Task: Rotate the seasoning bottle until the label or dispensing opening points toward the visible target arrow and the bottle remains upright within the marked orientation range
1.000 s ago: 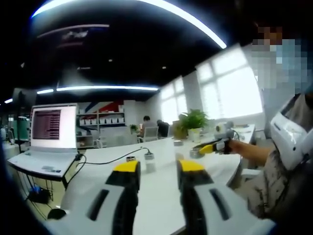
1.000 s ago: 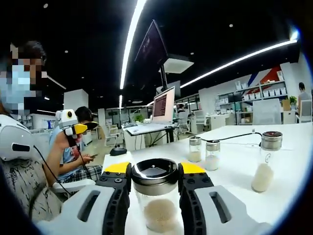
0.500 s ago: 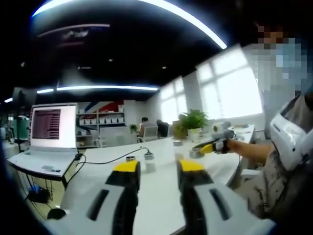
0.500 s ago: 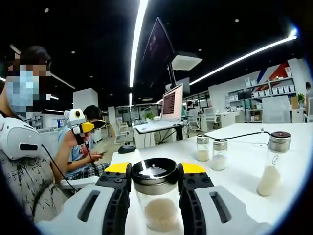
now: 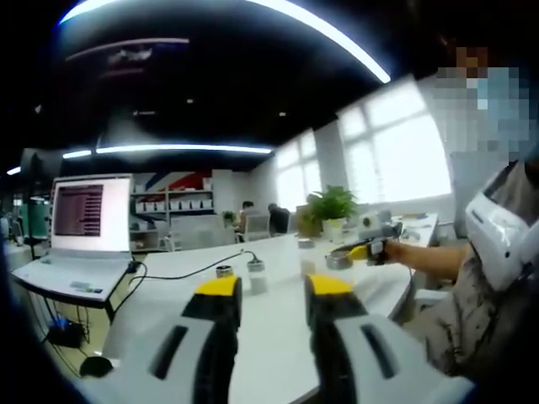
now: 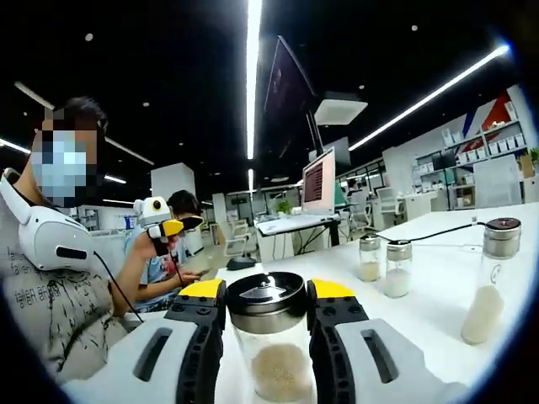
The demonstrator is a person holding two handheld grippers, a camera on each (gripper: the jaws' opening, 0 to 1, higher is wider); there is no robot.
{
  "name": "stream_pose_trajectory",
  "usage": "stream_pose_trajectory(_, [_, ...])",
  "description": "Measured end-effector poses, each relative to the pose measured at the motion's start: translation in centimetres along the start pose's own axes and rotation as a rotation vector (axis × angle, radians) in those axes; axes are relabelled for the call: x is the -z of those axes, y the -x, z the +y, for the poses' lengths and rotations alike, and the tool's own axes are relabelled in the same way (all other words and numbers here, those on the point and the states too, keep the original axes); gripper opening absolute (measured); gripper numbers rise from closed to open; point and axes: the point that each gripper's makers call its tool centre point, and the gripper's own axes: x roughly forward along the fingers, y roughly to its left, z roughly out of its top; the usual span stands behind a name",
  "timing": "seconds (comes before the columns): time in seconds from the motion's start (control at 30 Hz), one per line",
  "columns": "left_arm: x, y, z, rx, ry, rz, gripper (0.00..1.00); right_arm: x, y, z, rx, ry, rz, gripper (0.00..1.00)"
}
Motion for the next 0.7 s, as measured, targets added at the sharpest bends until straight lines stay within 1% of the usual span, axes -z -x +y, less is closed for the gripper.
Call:
stream_pose_trajectory(0.13, [0.0, -0.1, -0.2, 0.006, -0.002, 0.001, 0.31, 0.0, 0.0, 0.1, -0.023, -0.001, 0.014, 0.38])
stream_pose_trajectory(0.27, [0.0, -0.1, -0.3, 0.007, -0.006, 0.002, 0.31, 0.0, 0.0, 0.1, -0.03, -0.011, 0.011, 0.39])
stream_pose_trajectory(0.3, [0.0, 0.0, -0.3, 0.007, -0.006, 0.001, 0.31, 0.1, 0.0, 0.1, -0.012, -0.015, 0.021, 0.4])
stream_pose_trajectory(0.33, [-0.1, 0.0, -0.4, 0.009, -0.005, 0.001, 0.31, -0.1, 0.1, -0.4, 0.026, 0.02, 0.028, 0.43])
stream_pose_trajectory(0.37, [-0.2, 0.0, -0.4, 0.009, -0.005, -0.002, 0.31, -0.8, 0.1, -0.4, 0.037, 0.048, 0.003, 0.51])
stream_pose_trajectory(0.43, [-0.3, 0.0, -0.5, 0.011, -0.006, -0.007, 0.31, -2.1, 0.2, -0.1, 0.05, 0.017, -0.046, 0.66])
stream_pose_trajectory(0.47, [-0.3, 0.0, -0.5, 0.011, -0.009, -0.006, 0.31, -2.8, 0.3, 0.0, 0.063, 0.015, -0.072, 0.71])
stream_pose_trajectory(0.5, [-0.3, 0.0, -0.5, 0.012, -0.012, -0.004, 0.31, -2.8, 0.3, 0.0, 0.094, 0.016, -0.057, 0.7])
stream_pose_trajectory(0.53, [-0.3, 0.0, -0.5, 0.011, -0.014, -0.001, 0.31, -2.7, 0.4, -0.1, 0.124, 0.041, -0.044, 0.7])
stream_pose_trajectory(0.57, [-0.3, 0.0, -0.4, 0.01, -0.015, 0.0, 0.31, -2.8, 0.4, -0.3, 0.154, 0.07, -0.04, 0.7])
stream_pose_trajectory(0.6, [-0.2, 0.0, -0.4, 0.01, -0.014, 0.001, 0.31, -2.7, 0.5, -0.8, 0.216, 0.102, -0.026, 0.71])
stream_pose_trajectory(0.63, [-0.2, 0.0, -0.3, 0.009, -0.013, 0.001, 0.31, -2.8, 0.6, -0.9, 0.247, 0.143, -0.021, 0.71])
stream_pose_trajectory(0.67, [-0.2, 0.0, -0.3, 0.007, -0.012, 0.0, 0.31, -3.0, 0.5, -0.7, 0.263, 0.15, -0.029, 0.68])
stream_pose_trajectory(0.7, [-0.3, 0.1, -0.3, 0.007, -0.012, 0.0, 0.31, -3.1, 0.3, -0.3, 0.27, 0.137, -0.036, 0.65])
